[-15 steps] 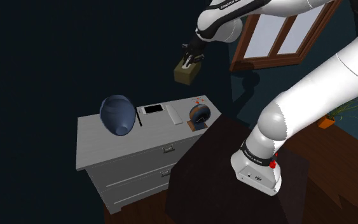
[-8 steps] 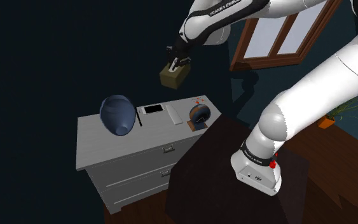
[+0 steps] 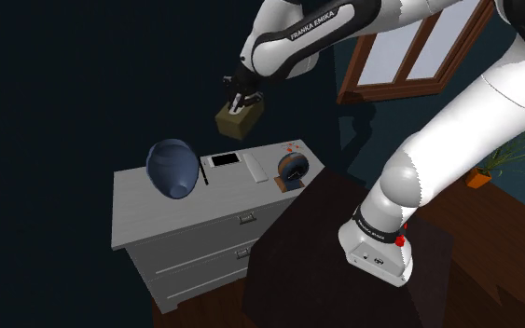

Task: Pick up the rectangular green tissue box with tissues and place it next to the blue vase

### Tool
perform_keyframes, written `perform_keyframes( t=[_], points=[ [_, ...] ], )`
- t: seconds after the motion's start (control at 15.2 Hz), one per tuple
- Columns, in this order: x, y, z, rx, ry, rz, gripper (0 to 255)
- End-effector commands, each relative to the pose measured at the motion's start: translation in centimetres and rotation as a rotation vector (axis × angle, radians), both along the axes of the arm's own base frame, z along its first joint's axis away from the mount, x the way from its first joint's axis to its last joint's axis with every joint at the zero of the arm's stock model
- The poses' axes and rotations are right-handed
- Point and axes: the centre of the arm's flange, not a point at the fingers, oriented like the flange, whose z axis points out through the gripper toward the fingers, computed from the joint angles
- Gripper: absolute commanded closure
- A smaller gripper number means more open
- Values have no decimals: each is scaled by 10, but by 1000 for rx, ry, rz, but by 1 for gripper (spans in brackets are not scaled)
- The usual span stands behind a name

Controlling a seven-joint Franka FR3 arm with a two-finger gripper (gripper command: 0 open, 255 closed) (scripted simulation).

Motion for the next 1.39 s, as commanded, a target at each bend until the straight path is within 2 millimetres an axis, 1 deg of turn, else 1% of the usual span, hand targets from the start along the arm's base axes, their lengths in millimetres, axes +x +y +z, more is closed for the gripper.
perform_keyframes(
  t=[0.0, 1.32],
  points=[
    [0, 2, -11, 0, -1, -1, 255],
    [0, 2, -117, 0, -1, -1, 255]
  ],
)
